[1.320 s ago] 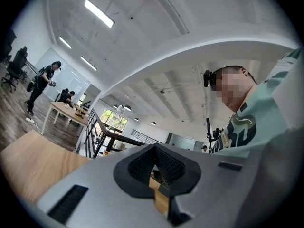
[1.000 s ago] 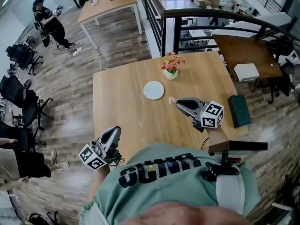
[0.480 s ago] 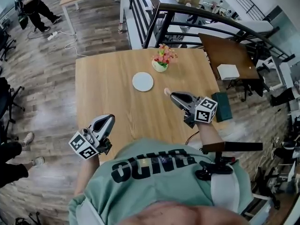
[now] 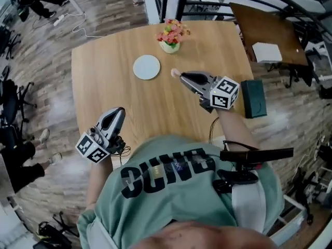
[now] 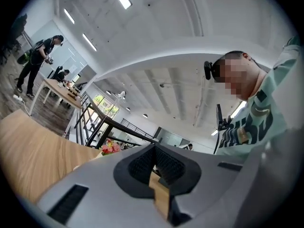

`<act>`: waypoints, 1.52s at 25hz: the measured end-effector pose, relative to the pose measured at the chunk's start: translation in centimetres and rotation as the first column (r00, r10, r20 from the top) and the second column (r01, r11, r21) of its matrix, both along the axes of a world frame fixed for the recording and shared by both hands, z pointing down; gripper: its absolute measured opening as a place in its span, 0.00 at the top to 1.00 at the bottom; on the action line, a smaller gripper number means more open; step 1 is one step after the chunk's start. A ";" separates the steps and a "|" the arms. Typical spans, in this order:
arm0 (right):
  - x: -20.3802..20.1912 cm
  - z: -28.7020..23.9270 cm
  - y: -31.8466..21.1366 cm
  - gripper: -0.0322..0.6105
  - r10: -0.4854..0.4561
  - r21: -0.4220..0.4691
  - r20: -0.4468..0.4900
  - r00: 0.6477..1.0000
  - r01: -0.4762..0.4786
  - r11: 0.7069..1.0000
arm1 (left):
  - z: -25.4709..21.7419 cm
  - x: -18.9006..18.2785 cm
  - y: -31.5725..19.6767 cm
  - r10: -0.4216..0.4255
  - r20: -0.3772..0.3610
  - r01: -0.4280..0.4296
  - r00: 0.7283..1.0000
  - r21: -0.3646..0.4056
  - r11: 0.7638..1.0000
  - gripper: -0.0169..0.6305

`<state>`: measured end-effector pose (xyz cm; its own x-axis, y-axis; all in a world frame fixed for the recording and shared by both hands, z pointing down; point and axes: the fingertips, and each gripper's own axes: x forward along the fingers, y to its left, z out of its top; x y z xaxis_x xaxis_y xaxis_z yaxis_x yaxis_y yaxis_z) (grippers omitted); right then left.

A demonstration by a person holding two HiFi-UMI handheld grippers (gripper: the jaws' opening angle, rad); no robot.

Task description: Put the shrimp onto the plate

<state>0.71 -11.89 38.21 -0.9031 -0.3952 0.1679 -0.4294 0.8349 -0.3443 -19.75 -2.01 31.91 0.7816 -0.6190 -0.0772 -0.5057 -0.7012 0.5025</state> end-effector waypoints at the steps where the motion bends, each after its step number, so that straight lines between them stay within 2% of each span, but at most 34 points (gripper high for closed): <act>1: -0.2 0.0 -0.9 0.89 -0.024 0.011 -0.002 1.000 0.024 1.000 | 0.4 0.5 -0.4 -0.018 0.006 0.018 1.000 -0.005 1.000 0.98; 7: 1.6 3.2 0.7 0.89 0.042 -0.057 0.000 0.999 -0.042 0.998 | 2.4 3.8 -2.9 0.085 0.057 -0.082 0.995 -0.051 0.995 0.98; 12: 0.5 4.2 -0.5 0.89 0.049 -0.065 -0.030 0.998 -0.051 0.997 | 3.8 3.1 -4.8 0.114 0.059 -0.111 0.992 -0.061 0.992 0.98; 20: -2.6 4.6 -3.2 0.89 -0.005 -0.048 -0.076 0.997 0.001 0.999 | 4.9 1.2 -7.3 0.102 0.056 -0.099 0.993 -0.050 0.994 0.98; 26: -4.8 5.4 -5.7 0.89 -0.061 -0.042 -0.098 0.993 0.058 0.997 | 6.5 -0.6 -9.1 0.057 0.050 -0.053 0.997 -0.065 0.996 0.98; 38: -7.3 8.1 -8.9 0.89 -0.098 -0.044 -0.151 0.984 0.092 0.995 | 10.0 -2.3 -13.1 0.035 0.054 -0.030 0.998 -0.084 0.996 0.98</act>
<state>-6.60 -20.76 46.27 -0.8988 -0.2998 0.3197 -0.3986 0.8626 -0.3116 -22.06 -15.09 41.87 0.8029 -0.5959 0.0169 -0.5120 -0.6747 0.5317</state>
